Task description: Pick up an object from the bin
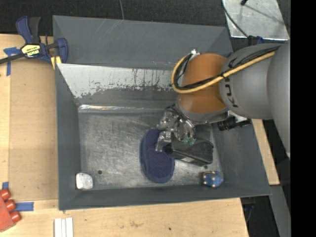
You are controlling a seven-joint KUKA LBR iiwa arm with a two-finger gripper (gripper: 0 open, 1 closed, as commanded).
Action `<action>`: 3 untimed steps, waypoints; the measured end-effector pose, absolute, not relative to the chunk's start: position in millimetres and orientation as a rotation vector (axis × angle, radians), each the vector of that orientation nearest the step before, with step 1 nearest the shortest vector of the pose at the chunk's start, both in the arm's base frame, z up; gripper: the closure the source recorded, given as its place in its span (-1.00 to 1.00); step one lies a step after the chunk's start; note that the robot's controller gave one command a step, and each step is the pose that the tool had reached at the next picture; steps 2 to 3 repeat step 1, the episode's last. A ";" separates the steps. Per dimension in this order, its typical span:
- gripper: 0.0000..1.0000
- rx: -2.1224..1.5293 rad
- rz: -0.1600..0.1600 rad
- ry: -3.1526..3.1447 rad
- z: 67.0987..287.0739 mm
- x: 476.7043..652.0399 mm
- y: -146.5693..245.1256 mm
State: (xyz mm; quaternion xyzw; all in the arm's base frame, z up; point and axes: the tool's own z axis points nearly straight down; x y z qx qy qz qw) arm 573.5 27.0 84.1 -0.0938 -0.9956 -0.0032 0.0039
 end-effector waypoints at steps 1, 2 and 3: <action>1.00 0.268 -0.001 -3.142 217.8 581.6 38.8; 1.00 0.268 -0.001 -3.142 217.8 581.6 38.8; 1.00 0.268 -0.001 -3.142 217.8 581.6 38.8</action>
Offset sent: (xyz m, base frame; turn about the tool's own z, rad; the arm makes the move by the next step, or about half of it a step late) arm 0.0057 0.0109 0.1299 -0.3567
